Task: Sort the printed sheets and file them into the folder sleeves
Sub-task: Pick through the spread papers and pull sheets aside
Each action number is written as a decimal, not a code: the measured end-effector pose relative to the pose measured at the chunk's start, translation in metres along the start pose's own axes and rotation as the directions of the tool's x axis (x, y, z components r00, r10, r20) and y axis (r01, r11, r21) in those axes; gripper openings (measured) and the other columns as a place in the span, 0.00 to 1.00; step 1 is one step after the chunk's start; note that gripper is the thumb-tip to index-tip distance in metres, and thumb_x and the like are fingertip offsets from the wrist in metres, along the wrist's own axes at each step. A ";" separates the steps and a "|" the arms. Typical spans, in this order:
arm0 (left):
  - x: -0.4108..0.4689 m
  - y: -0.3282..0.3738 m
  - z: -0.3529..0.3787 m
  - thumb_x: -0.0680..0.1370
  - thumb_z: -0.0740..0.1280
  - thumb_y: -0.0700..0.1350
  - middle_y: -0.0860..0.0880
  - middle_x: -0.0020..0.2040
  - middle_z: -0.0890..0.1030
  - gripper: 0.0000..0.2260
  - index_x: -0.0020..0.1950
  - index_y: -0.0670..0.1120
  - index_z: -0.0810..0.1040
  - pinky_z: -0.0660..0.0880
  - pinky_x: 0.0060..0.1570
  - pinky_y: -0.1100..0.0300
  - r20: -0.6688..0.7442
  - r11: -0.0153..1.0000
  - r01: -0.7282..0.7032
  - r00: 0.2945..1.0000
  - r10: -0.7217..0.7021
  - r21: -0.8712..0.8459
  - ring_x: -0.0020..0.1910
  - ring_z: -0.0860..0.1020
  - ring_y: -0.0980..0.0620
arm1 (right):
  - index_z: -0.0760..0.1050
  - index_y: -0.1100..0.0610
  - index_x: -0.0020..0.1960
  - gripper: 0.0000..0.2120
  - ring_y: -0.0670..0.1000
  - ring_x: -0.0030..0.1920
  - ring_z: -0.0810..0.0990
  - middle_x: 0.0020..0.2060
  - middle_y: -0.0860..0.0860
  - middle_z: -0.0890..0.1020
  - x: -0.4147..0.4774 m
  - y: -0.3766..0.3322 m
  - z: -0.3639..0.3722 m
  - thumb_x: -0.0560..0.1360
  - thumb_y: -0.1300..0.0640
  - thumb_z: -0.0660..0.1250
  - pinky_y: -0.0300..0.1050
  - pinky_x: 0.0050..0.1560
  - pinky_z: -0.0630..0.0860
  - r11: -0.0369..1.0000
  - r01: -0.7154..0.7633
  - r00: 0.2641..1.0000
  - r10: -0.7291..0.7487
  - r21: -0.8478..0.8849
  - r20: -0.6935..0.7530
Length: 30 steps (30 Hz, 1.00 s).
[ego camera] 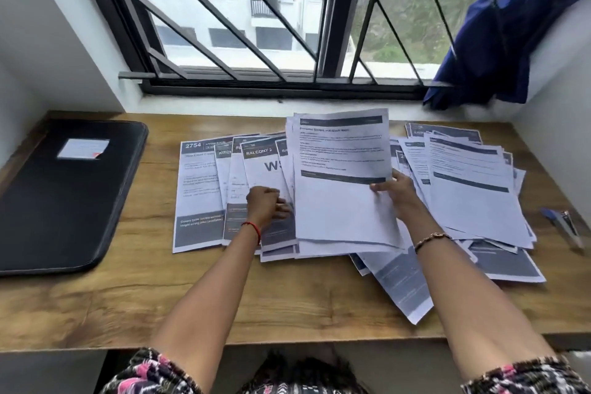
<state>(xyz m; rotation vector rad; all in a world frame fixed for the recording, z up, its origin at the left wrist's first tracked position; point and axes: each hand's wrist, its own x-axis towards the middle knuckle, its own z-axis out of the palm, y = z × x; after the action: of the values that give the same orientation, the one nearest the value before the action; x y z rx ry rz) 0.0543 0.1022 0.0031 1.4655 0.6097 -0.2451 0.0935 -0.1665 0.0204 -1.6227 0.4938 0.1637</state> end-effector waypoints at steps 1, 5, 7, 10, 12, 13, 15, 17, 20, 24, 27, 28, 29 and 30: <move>0.003 -0.006 0.004 0.76 0.56 0.30 0.40 0.29 0.71 0.13 0.33 0.38 0.70 0.66 0.17 0.66 -0.008 0.998 0.001 1.000 0.000 0.069 0.16 0.71 0.52 | 0.77 0.64 0.56 0.23 0.57 0.47 0.77 0.47 0.60 0.79 0.001 0.005 -0.007 0.62 0.78 0.67 0.52 0.54 0.74 1.000 -0.013 1.000 0.013 0.004 -0.015; 0.005 -0.016 0.021 0.72 0.63 0.31 0.42 0.26 0.75 0.09 0.31 0.35 0.74 0.64 0.16 0.68 -0.117 0.946 -0.036 0.990 0.077 0.321 0.15 0.72 0.55 | 0.77 0.65 0.54 0.21 0.57 0.46 0.77 0.47 0.59 0.79 0.008 0.019 -0.028 0.63 0.77 0.68 0.51 0.55 0.74 0.999 -0.046 0.998 0.045 -0.007 -0.034; 0.005 -0.016 0.028 0.70 0.67 0.36 0.41 0.26 0.76 0.08 0.31 0.36 0.75 0.68 0.20 0.65 -0.157 0.922 -0.050 0.980 0.118 0.383 0.17 0.74 0.52 | 0.77 0.65 0.54 0.20 0.57 0.47 0.77 0.48 0.60 0.80 0.012 0.022 -0.035 0.63 0.77 0.68 0.54 0.58 0.74 0.999 -0.053 0.998 0.053 0.000 -0.021; 0.008 -0.018 0.035 0.67 0.69 0.44 0.37 0.33 0.81 0.12 0.36 0.34 0.77 0.78 0.33 0.54 -0.202 0.859 -0.032 0.967 0.156 0.510 0.31 0.81 0.42 | 0.77 0.64 0.55 0.21 0.58 0.47 0.78 0.48 0.59 0.80 0.017 0.020 -0.042 0.64 0.76 0.68 0.52 0.58 0.74 0.998 -0.054 0.999 0.054 0.021 -0.003; 0.009 -0.021 0.036 0.65 0.70 0.50 0.37 0.38 0.82 0.18 0.40 0.34 0.78 0.78 0.37 0.53 -0.217 0.822 -0.015 0.962 0.167 0.569 0.38 0.81 0.39 | 0.77 0.64 0.57 0.22 0.57 0.47 0.78 0.48 0.58 0.80 0.019 0.018 -0.042 0.65 0.76 0.68 0.50 0.57 0.74 0.998 -0.054 0.999 0.054 0.032 -0.004; 0.008 -0.021 0.037 0.65 0.70 0.51 0.36 0.38 0.81 0.19 0.41 0.34 0.78 0.78 0.37 0.53 -0.217 0.812 -0.014 0.961 0.173 0.583 0.39 0.81 0.39 | 0.77 0.64 0.58 0.22 0.56 0.47 0.78 0.49 0.58 0.80 0.021 0.016 -0.043 0.65 0.76 0.68 0.49 0.56 0.75 0.998 -0.051 0.999 0.051 0.030 -0.001; 0.003 -0.018 0.039 0.64 0.69 0.51 0.37 0.36 0.81 0.19 0.39 0.33 0.78 0.78 0.33 0.55 -0.193 0.814 -0.033 0.965 0.176 0.579 0.35 0.81 0.41 | 0.76 0.65 0.58 0.22 0.56 0.47 0.78 0.47 0.57 0.80 0.024 0.014 -0.042 0.65 0.76 0.67 0.45 0.52 0.76 0.999 -0.049 0.999 0.049 0.020 0.021; -0.005 -0.014 0.042 0.67 0.70 0.45 0.40 0.30 0.79 0.14 0.34 0.33 0.77 0.74 0.22 0.62 -0.158 0.837 -0.064 0.971 0.177 0.544 0.24 0.78 0.48 | 0.76 0.66 0.59 0.22 0.56 0.45 0.77 0.44 0.57 0.80 0.026 0.011 -0.041 0.66 0.77 0.67 0.43 0.46 0.75 0.998 -0.048 0.997 0.046 0.030 0.055; -0.011 -0.014 0.041 0.71 0.68 0.38 0.48 0.18 0.73 0.13 0.27 0.38 0.73 0.70 0.17 0.66 -0.141 0.857 -0.073 0.976 0.166 0.509 0.14 0.72 0.56 | 0.76 0.66 0.57 0.22 0.57 0.45 0.77 0.46 0.59 0.80 0.028 0.009 -0.037 0.65 0.77 0.67 0.46 0.50 0.74 0.999 -0.033 0.995 0.029 0.034 0.092; -0.012 -0.015 0.032 0.71 0.68 0.38 0.52 0.15 0.71 0.13 0.26 0.38 0.73 0.70 0.19 0.68 -0.187 0.860 -0.058 0.967 0.176 0.508 0.16 0.74 0.56 | 0.77 0.64 0.56 0.22 0.57 0.46 0.77 0.45 0.58 0.81 0.027 0.009 -0.032 0.64 0.77 0.67 0.47 0.51 0.74 0.999 -0.038 0.991 0.034 0.028 0.127; -0.010 -0.013 0.023 0.70 0.69 0.41 0.47 0.18 0.75 0.13 0.29 0.34 0.76 0.76 0.30 0.63 -0.250 0.858 -0.055 0.945 0.209 0.511 0.23 0.78 0.50 | 0.77 0.62 0.55 0.21 0.57 0.46 0.77 0.46 0.57 0.80 0.025 0.011 -0.030 0.64 0.76 0.67 0.46 0.50 0.74 0.999 -0.036 0.990 0.035 0.001 0.139; -0.011 -0.011 0.020 0.70 0.70 0.41 0.47 0.19 0.75 0.13 0.29 0.34 0.77 0.77 0.34 0.60 -0.260 0.855 -0.057 0.941 0.219 0.515 0.26 0.79 0.48 | 0.77 0.63 0.55 0.21 0.57 0.45 0.77 0.46 0.57 0.80 0.023 0.011 -0.030 0.65 0.76 0.67 0.44 0.48 0.74 0.999 -0.035 0.990 0.036 -0.012 0.140; -0.011 -0.011 0.016 0.70 0.71 0.42 0.48 0.17 0.74 0.14 0.28 0.35 0.76 0.76 0.35 0.59 -0.266 0.853 -0.061 0.937 0.228 0.518 0.27 0.79 0.48 | 0.77 0.64 0.57 0.21 0.56 0.44 0.77 0.45 0.57 0.80 0.022 0.012 -0.030 0.65 0.76 0.67 0.42 0.45 0.74 0.999 -0.034 0.989 0.036 -0.022 0.141; -0.011 -0.010 0.014 0.70 0.71 0.42 0.50 0.16 0.73 0.14 0.27 0.37 0.75 0.75 0.35 0.59 -0.271 0.853 -0.059 0.935 0.230 0.518 0.27 0.79 0.47 | 0.76 0.66 0.58 0.22 0.55 0.42 0.77 0.43 0.56 0.80 0.020 0.012 -0.030 0.65 0.76 0.67 0.40 0.42 0.74 0.999 -0.033 0.989 0.037 -0.027 0.144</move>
<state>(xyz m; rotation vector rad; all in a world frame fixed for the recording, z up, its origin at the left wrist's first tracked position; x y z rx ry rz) 0.0433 0.0856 0.0006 2.0806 0.7272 -0.0362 0.1006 -0.2002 0.0053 -1.6130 0.4099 0.3127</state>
